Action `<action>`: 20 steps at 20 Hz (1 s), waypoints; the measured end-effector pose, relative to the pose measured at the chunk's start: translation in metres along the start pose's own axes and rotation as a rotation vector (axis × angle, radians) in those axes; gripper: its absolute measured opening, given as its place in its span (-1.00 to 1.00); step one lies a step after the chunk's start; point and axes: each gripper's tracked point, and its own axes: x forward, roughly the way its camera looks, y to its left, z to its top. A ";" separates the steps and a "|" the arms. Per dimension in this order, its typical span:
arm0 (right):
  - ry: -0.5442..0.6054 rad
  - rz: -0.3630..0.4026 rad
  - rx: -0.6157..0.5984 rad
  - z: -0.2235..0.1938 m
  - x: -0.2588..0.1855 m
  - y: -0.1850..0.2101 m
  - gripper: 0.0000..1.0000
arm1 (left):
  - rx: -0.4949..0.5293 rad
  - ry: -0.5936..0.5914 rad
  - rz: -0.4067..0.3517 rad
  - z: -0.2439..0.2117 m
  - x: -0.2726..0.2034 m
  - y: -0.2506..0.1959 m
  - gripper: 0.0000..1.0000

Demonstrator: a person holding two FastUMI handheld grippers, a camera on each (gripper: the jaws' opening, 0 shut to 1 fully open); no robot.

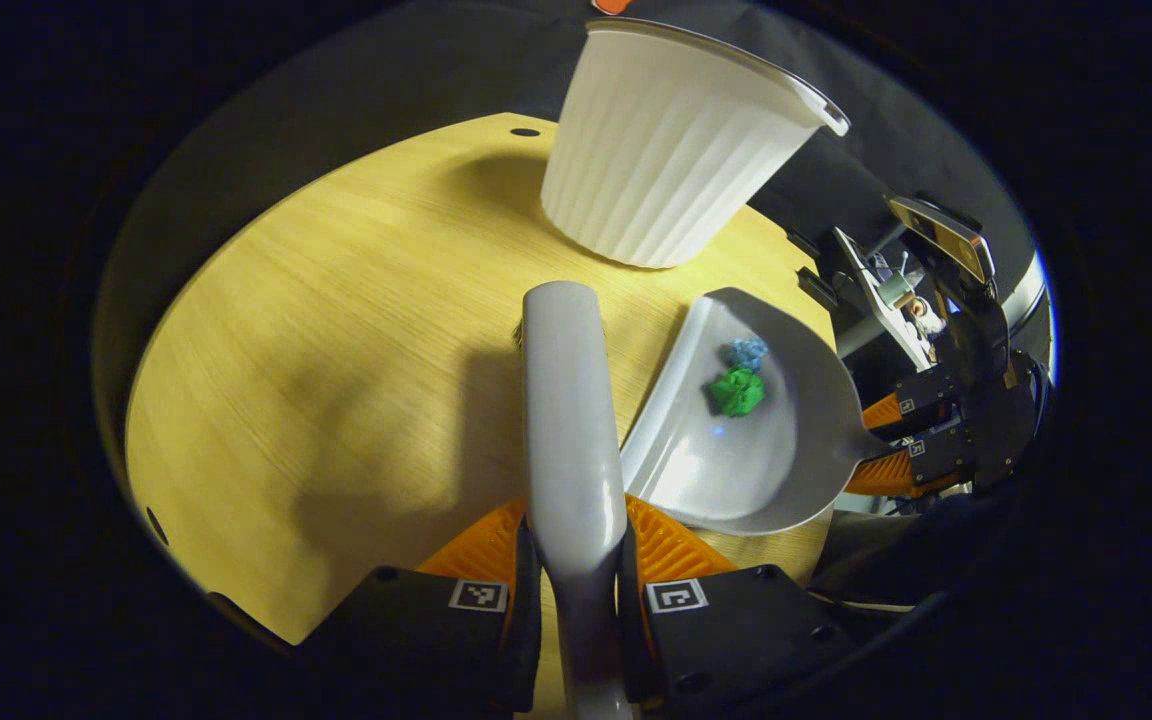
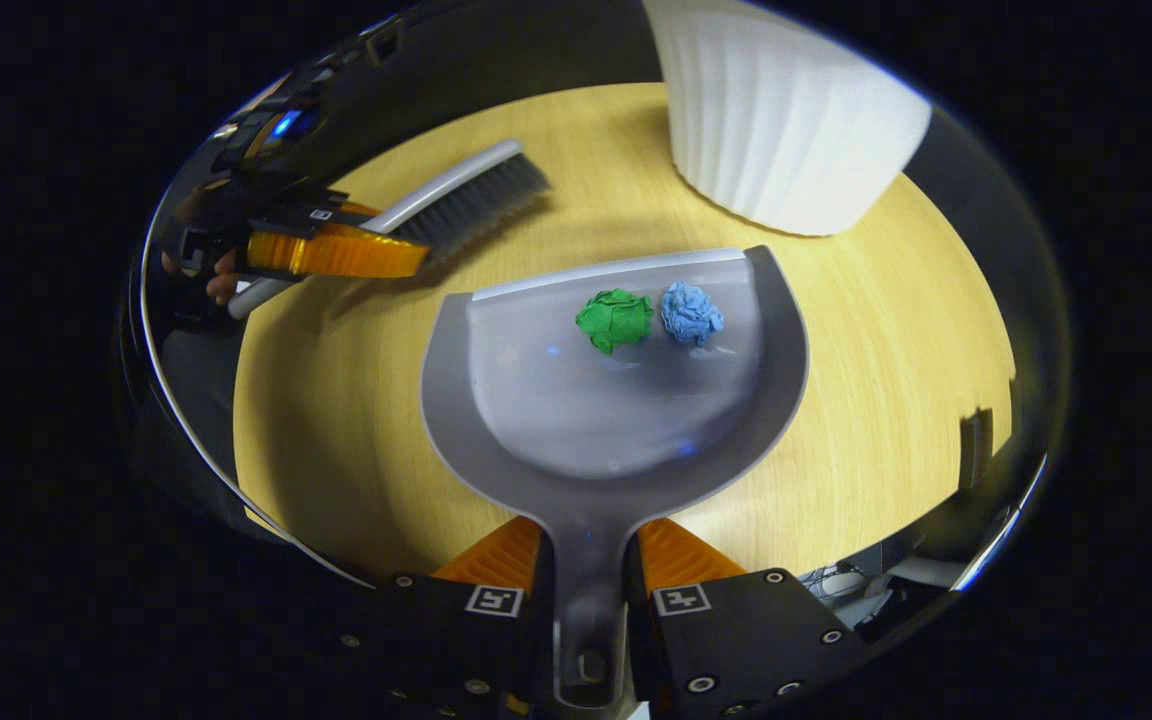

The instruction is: Pick up the small broom and dustpan from the desktop, sweep the trash into the dustpan with the broom, and then empty the trash into the garbage bin.

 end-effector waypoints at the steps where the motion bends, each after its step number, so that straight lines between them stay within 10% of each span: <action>1: -0.005 -0.018 0.021 -0.002 -0.003 -0.008 -0.17 | -0.018 -0.002 0.009 -0.003 -0.002 0.002 -0.27; 11: -0.091 -0.204 0.235 -0.007 -0.043 -0.096 -0.17 | -0.103 0.009 0.119 -0.033 -0.005 0.012 -0.27; 12: -0.102 -0.225 0.253 -0.005 -0.050 -0.106 -0.51 | -0.112 0.007 0.119 -0.039 -0.006 0.010 -0.28; 14: -0.124 -0.268 0.278 0.000 -0.064 -0.126 -0.17 | -0.124 0.007 0.129 -0.045 -0.008 0.009 -0.29; 16: -0.151 -0.309 0.293 0.001 -0.075 -0.149 -0.51 | -0.137 0.006 0.137 -0.051 -0.011 0.003 -0.29; 20: -0.201 -0.365 0.336 0.018 -0.097 -0.174 -0.34 | -0.189 -0.003 0.156 -0.068 -0.022 -0.004 -0.28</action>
